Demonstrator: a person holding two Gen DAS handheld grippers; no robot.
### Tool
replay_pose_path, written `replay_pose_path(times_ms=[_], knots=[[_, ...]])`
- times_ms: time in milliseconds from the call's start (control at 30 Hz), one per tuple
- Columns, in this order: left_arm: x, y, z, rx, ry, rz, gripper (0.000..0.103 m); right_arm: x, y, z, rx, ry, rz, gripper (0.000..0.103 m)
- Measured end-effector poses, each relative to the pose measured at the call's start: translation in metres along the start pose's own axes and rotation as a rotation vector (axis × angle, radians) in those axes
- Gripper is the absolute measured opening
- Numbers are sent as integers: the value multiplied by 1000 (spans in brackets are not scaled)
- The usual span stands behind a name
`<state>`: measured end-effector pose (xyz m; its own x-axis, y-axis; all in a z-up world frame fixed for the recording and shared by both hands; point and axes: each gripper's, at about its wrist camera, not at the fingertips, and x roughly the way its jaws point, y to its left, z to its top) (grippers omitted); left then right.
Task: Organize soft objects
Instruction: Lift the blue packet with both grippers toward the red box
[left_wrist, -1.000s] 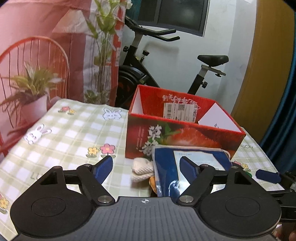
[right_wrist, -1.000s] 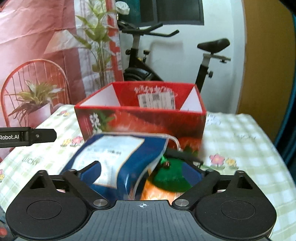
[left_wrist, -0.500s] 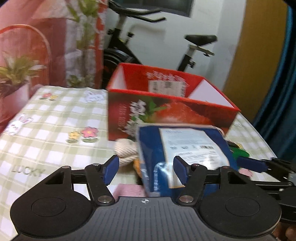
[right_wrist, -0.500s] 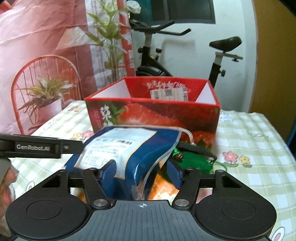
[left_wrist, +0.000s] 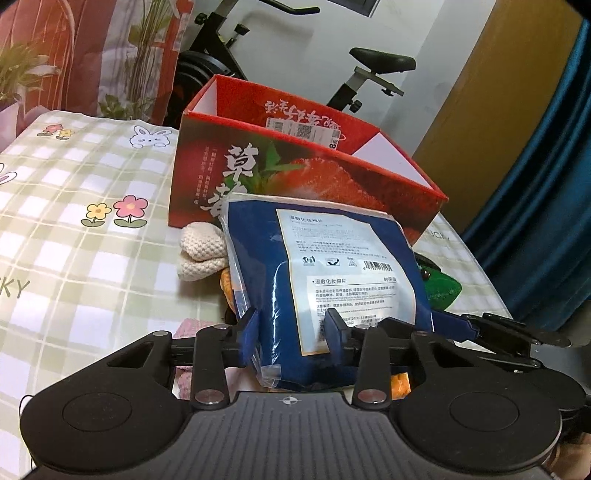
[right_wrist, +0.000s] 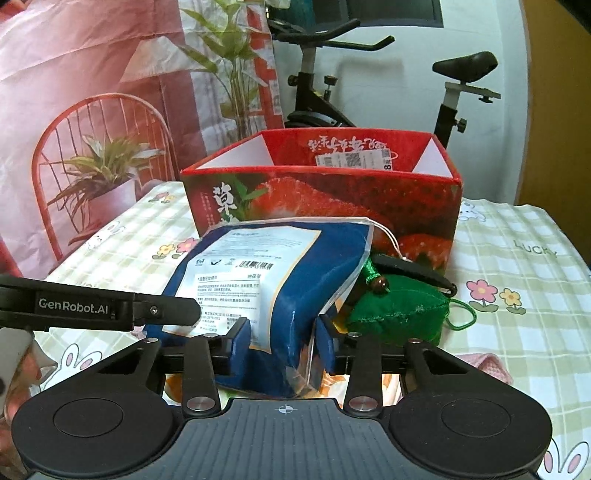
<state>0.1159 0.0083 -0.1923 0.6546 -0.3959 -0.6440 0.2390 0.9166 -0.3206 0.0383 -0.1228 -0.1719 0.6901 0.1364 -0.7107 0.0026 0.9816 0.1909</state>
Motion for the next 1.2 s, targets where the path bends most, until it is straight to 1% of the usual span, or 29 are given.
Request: replay_pose_path(times_ms=[267, 433, 633, 867, 933, 1033, 1200], knots=[[1, 4, 1, -52, 28, -22, 41, 4, 0, -3, -12, 14, 7, 36], [4, 3, 0, -48, 37, -19, 41, 7, 1, -4, -30, 20, 5, 36], [6, 11, -2, -115, 79, -43, 41, 8, 2, -7, -37, 35, 9, 36], [10, 10, 3, -112, 107, -34, 41, 8, -4, -6, -17, 57, 34, 36], [10, 10, 3, -108, 106, -34, 41, 7, -5, -7, -14, 53, 38, 36], [10, 8, -2, -85, 81, -35, 41, 7, -2, -12, -33, 34, 35, 36], [10, 14, -5, -110, 62, -63, 41, 8, -1, -12, -50, 20, 32, 35]])
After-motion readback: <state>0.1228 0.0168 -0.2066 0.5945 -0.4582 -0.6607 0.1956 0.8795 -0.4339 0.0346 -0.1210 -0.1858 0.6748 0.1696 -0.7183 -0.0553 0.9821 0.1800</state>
